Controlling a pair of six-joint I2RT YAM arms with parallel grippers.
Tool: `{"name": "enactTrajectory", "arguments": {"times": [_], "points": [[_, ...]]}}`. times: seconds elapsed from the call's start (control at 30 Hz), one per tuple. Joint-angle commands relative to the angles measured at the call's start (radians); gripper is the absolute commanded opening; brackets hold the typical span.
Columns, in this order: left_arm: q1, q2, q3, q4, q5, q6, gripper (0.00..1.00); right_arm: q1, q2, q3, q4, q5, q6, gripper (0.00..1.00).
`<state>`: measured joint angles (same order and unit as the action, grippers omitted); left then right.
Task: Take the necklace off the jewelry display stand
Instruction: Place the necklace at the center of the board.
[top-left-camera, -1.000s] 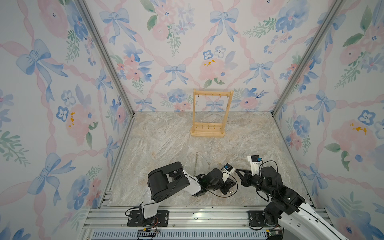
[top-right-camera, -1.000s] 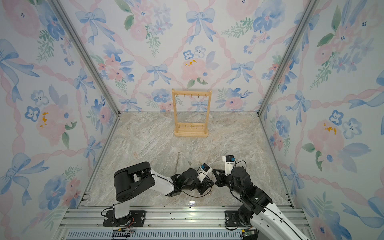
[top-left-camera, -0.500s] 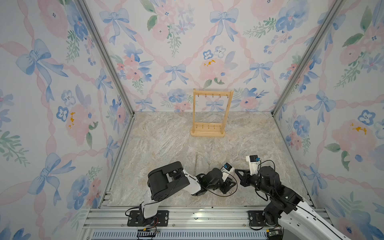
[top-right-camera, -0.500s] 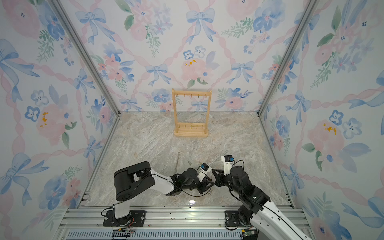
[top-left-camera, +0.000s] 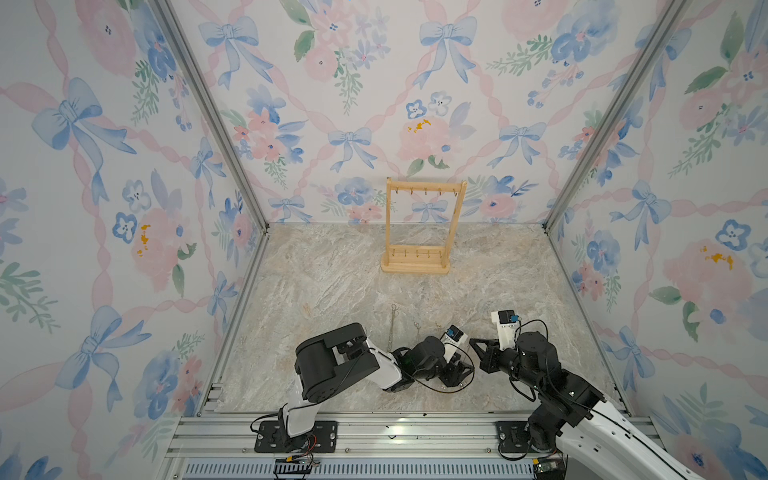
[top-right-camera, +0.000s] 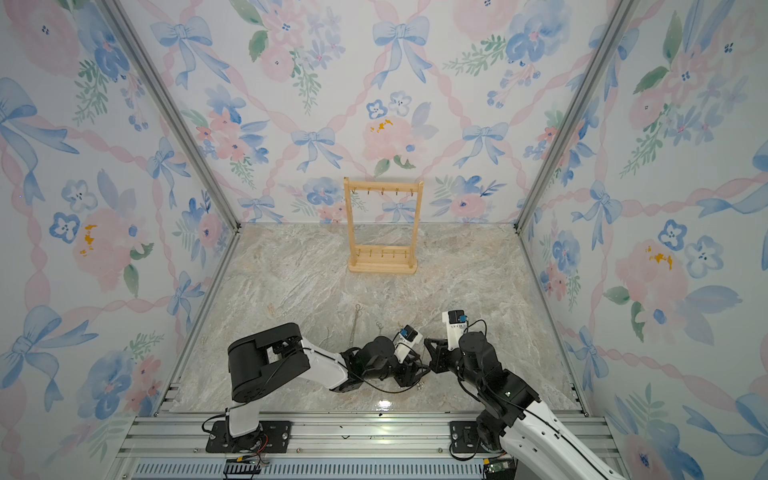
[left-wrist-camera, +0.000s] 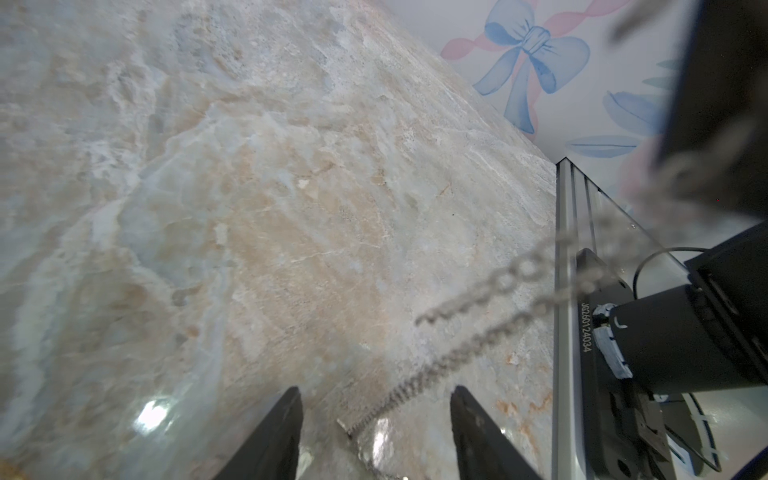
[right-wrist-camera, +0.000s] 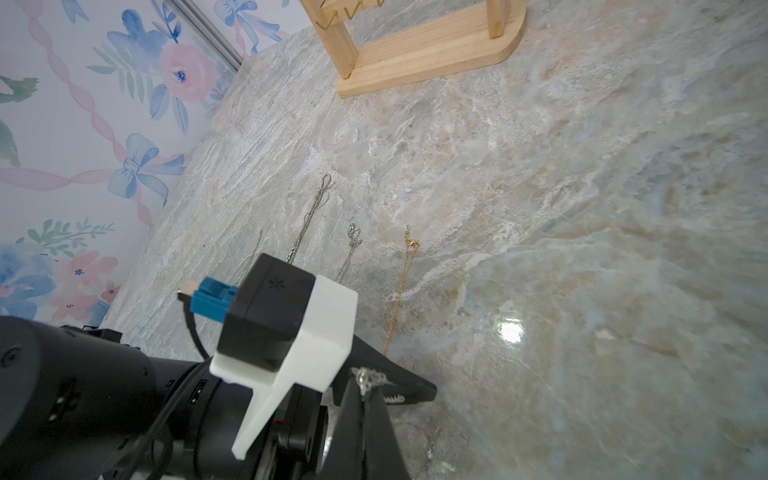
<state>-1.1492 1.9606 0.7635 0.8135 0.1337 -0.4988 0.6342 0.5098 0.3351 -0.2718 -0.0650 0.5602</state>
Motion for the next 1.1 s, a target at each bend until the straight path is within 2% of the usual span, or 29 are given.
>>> {"name": "enactTrajectory", "arguments": {"times": [0.0,0.13,0.33,0.47,0.7,1.07], "points": [[0.008,-0.037,-0.019,-0.013,-0.007,0.01,0.64,-0.008,0.007,-0.008,0.014,0.02,-0.016,0.0],[0.006,-0.073,-0.035,-0.013,-0.004,0.005,0.7,-0.013,0.016,-0.005,0.019,0.02,-0.017,0.0],[-0.004,-0.142,-0.072,-0.013,-0.023,-0.007,0.65,-0.018,0.049,-0.002,0.038,0.019,-0.025,0.0],[-0.018,-0.185,-0.136,-0.012,-0.048,-0.019,0.46,-0.019,0.078,0.003,0.058,0.019,-0.03,0.0],[-0.057,-0.181,-0.16,-0.011,-0.039,-0.023,0.21,-0.03,0.161,0.023,0.102,0.02,-0.04,0.0],[-0.085,-0.128,-0.119,-0.011,0.014,-0.007,0.08,-0.046,0.273,0.036,0.167,0.02,-0.046,0.0]]}}
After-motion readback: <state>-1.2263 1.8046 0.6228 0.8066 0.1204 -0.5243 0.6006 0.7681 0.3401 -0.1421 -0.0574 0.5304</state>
